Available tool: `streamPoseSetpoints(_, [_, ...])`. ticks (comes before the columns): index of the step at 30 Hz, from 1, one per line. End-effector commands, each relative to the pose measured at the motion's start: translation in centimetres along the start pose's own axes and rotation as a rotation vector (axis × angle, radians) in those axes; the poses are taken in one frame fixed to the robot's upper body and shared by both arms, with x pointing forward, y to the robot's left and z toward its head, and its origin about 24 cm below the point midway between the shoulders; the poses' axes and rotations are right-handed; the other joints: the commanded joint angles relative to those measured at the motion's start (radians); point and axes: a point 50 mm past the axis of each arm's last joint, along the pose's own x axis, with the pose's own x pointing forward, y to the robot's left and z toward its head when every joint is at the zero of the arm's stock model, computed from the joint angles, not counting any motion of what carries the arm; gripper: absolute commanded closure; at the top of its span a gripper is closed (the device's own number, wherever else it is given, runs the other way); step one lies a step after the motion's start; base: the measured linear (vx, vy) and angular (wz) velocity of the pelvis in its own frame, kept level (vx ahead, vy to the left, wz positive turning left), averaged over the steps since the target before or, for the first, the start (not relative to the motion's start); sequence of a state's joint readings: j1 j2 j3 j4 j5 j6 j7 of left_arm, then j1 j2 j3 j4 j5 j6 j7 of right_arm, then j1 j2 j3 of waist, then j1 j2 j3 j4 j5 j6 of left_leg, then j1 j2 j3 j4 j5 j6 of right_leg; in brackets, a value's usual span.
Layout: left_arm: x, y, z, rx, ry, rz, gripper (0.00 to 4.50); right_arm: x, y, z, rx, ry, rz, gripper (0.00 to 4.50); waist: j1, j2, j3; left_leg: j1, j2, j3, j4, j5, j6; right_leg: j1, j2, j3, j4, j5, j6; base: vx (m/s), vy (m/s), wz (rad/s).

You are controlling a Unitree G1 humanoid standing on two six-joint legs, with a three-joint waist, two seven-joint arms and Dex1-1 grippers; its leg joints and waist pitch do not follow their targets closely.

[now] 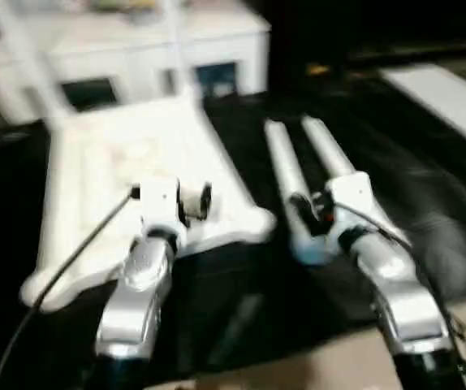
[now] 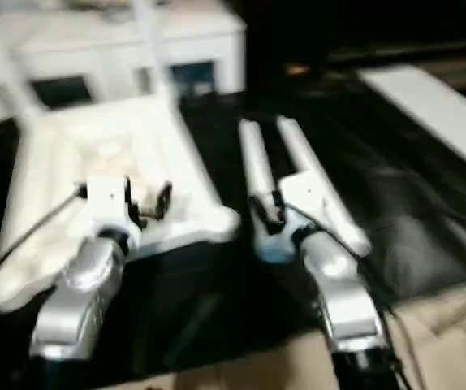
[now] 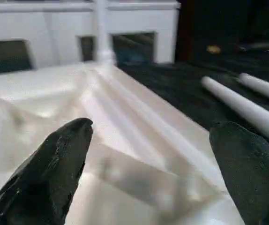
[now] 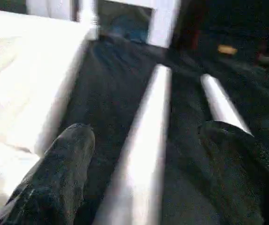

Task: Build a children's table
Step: Move to table

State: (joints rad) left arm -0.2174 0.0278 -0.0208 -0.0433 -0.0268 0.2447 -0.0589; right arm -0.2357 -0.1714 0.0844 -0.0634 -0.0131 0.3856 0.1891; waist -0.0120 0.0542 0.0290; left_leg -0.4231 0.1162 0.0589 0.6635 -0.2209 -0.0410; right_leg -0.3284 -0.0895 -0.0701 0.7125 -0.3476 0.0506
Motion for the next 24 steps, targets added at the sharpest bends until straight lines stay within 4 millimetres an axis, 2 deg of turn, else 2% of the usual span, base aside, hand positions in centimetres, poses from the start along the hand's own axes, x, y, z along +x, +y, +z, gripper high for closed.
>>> streamPoseSetpoints(1, [0.0,0.3,0.5,0.009,-0.037,0.008,0.01,0.1,0.9,0.3,0.023,-0.009,0.072,0.52,-0.010,0.033,-0.065,0.114,0.175,-0.117,-0.065,0.604,0.329,-0.034,-0.028,0.046,-0.024,0.292,-0.100,-0.010,0.112,-0.02])
streamPoseSetpoints(2, [0.1,0.4,0.6,0.027,-0.048,0.010,0.01,0.1,1.2,0.3,0.023,-0.013,0.095,0.52,0.017,0.015,-0.048,0.063,0.087,-0.150,-0.105,0.600,0.395,0.000,0.001,0.019,-0.039,0.193,-0.127,-0.010,0.112,-0.02])
streamPoseSetpoints(3, [0.1,0.5,0.7,0.027,-0.054,0.020,0.01,0.1,1.4,0.4,0.019,-0.022,0.108,0.52,0.018,0.029,-0.048,0.060,0.036,-0.138,-0.099,0.552,0.403,0.007,0.019,0.005,-0.062,0.164,-0.143,-0.055,0.085,0.15])
streamPoseSetpoints(4, [0.0,0.6,0.8,0.023,-0.053,0.031,0.01,0.1,1.5,0.5,0.011,-0.030,0.115,0.52,0.018,0.017,-0.046,0.065,0.000,-0.149,-0.102,0.408,0.422,0.014,0.008,0.002,-0.086,0.111,-0.182,-0.091,0.054,0.50])
streamPoseSetpoints(5, [0.0,0.6,0.8,0.022,-0.053,0.033,0.01,0.1,1.6,0.5,0.009,-0.033,0.117,0.52,0.020,0.012,-0.044,0.061,-0.012,-0.146,-0.110,0.282,0.407,0.026,0.006,0.001,-0.102,0.063,-0.204,-0.128,0.078,0.84])
streamPoseSetpoints(6, [0.0,0.6,0.8,0.017,-0.054,0.037,0.01,0.1,1.7,0.6,0.004,-0.041,0.118,0.52,0.036,-0.004,-0.017,0.004,-0.043,-0.111,-0.119,-0.177,0.256,0.089,-0.074,0.020,-0.177,-0.174,-0.249,-0.087,0.052,0.68])
streamPoseSetpoints(7, [0.0,0.6,0.8,0.016,-0.054,0.034,0.01,0.1,1.7,0.6,0.009,-0.046,0.115,0.52,0.042,-0.007,-0.012,-0.001,-0.040,-0.090,-0.100,-0.300,0.182,0.106,-0.110,0.024,-0.209,-0.328,-0.242,-0.083,0.029,0.69])
streamPoseSetpoints(8, [-0.1,0.5,0.8,0.019,-0.050,0.030,0.01,0.2,1.6,0.6,0.013,-0.049,0.099,0.52,0.043,-0.017,0.002,-0.001,-0.007,-0.059,-0.032,-0.402,0.094,0.122,-0.184,0.029,-0.278,-0.643,-0.208,-0.106,0.047,0.57])
streamPoseSetpoints(9, [-0.1,0.5,0.8,0.019,-0.048,0.027,0.01,0.2,1.3,0.5,0.049,-0.046,0.074,0.52,0.026,0.011,-0.005,0.086,0.044,-0.040,0.005,-0.411,0.033,0.082,-0.165,0.063,-0.282,-0.693,-0.216,-0.106,0.047,0.57])
streamPoseSetpoints(10, [-0.1,0.4,0.7,0.018,-0.046,0.025,0.01,0.2,1.1,0.5,0.069,-0.049,0.059,0.52,0.022,0.013,0.018,0.076,0.062,-0.034,-0.033,-0.501,-0.019,0.105,-0.120,0.015,-0.282,-0.754,-0.201,-0.036,0.088,0.30])
streamPoseSetpoints(11, [-0.1,0.4,0.7,0.020,-0.044,0.024,0.01,0.2,1.0,0.5,0.078,-0.051,0.055,0.52,0.001,0.018,0.027,0.110,0.070,-0.039,-0.123,-0.763,-0.089,0.075,-0.019,-0.028,-0.222,-0.607,-0.141,0.048,0.075,0.14])
streamPoseSetpoints(12, [-0.1,0.4,0.7,0.020,-0.045,0.023,0.01,0.2,1.0,0.5,0.078,-0.052,0.059,0.52,-0.009,0.037,0.002,0.152,0.093,-0.088,-0.185,-0.929,-0.103,0.071,0.022,-0.012,-0.128,-0.325,-0.104,0.048,0.075,0.14])
streamPoseSetpoints(13, [-0.1,0.4,0.6,0.020,-0.044,0.023,0.01,0.1,1.0,0.5,0.075,-0.054,0.063,0.52,-0.018,0.045,-0.007,0.169,0.102,-0.109,-0.201,-0.939,-0.086,0.062,0.029,-0.004,-0.091,-0.194,-0.083,0.057,0.094,0.01])
streamPoseSetpoints(14, [-0.1,0.4,0.6,0.024,-0.041,0.024,0.01,0.1,1.0,0.6,0.078,-0.056,0.062,0.52,-0.036,0.041,-0.012,0.178,0.107,-0.142,-0.215,-0.887,0.003,0.049,0.032,0.003,-0.059,-0.045,-0.022,0.032,0.064,-0.05])
streamPoseSetpoints(15, [0.0,0.4,0.5,0.026,-0.039,0.024,0.01,0.1,0.9,0.6,0.081,-0.057,0.059,0.52,-0.043,0.043,-0.012,0.181,0.104,-0.153,-0.215,-0.839,0.058,0.041,0.029,0.004,-0.052,-0.011,0.001,0.063,0.110,-0.20])
streamPoseSetpoints(16, [0.0,0.3,0.5,0.025,-0.038,0.020,0.01,0.0,0.9,0.5,0.071,-0.060,0.047,0.52,-0.052,0.034,-0.005,0.171,0.097,-0.160,-0.217,-0.775,0.140,0.035,0.018,0.011,-0.048,0.025,0.016,0.068,0.075,-0.30])
streamPoseSetpoints(17, [0.0,0.2,0.5,0.026,-0.036,0.016,0.01,0.0,0.8,0.5,0.071,-0.060,0.040,0.52,-0.061,0.019,-0.002,0.156,0.095,-0.168,-0.224,-0.754,0.158,0.045,-0.001,0.029,-0.071,0.029,0.009,0.068,0.075,-0.30])
streamPoseSetpoints(18, [0.0,0.2,0.5,0.026,-0.036,0.016,0.01,0.0,0.8,0.5,0.071,-0.060,0.040,0.52,-0.056,0.011,0.006,0.148,0.088,-0.158,-0.223,-0.756,0.146,0.047,-0.015,0.042,-0.102,-0.001,-0.001,0.082,0.013,-0.13])
streamPoseSetpoints(19, [0.0,0.1,0.5,0.024,-0.038,0.011,0.01,-0.1,0.8,0.4,0.073,-0.059,0.033,0.52,-0.050,-0.018,0.005,0.131,0.057,-0.106,-0.177,-0.686,0.115,0.069,-0.056,0.086,-0.184,-0.126,-0.058,0.106,-0.056,0.03])
streamPoseSetpoints(20, [0.1,0.0,0.5,0.019,-0.034,0.006,0.01,-0.1,0.7,0.4,0.078,-0.061,0.023,0.52,-0.031,-0.030,-0.017,0.030,0.000,-0.020,-0.063,-0.354,0.117,0.197,-0.116,0.144,-0.247,-0.259,-0.149,0.106,-0.056,0.03])
streamPoseSetpoints(21, [0.0,-0.2,0.5,-0.018,-0.043,-0.003,0.01,-0.2,0.6,0.3,0.085,-0.059,0.014,0.52,-0.015,-0.024,-0.025,0.008,-0.011,0.006,0.000,-0.198,0.139,0.221,-0.134,0.157,-0.268,-0.304,-0.191,0.156,-0.066,-0.02])
streamPoseSetpoints(22, [0.0,-0.3,0.5,-0.045,-0.051,-0.010,0.01,-0.3,0.6,0.2,0.092,-0.058,0.006,0.52,-0.009,-0.031,-0.036,-0.042,-0.009,0.024,0.043,-0.026,0.158,0.235,-0.110,0.143,-0.259,-0.193,-0.262,0.185,-0.048,-0.05])
streamPoseSetpoints(23, [-0.1,-0.3,0.5,-0.048,-0.057,-0.013,0.01,-0.3,0.5,0.2,0.098,-0.056,0.000,0.52,-0.001,-0.022,-0.037,-0.060,-0.005,0.024,0.036,0.033,0.162,0.230,-0.083,0.127,-0.248,-0.086,-0.275,0.185,-0.048,-0.05])
streamPoseSetpoints(24, [-0.2,-0.4,0.5,-0.046,-0.061,-0.014,0.01,-0.4,0.5,0.1,0.102,-0.055,-0.004,0.52,-0.005,0.002,-0.052,-0.059,0.006,0.020,-0.027,0.220,0.175,0.205,0.002,0.059,-0.185,0.206,-0.231,0.141,-0.055,-0.01])
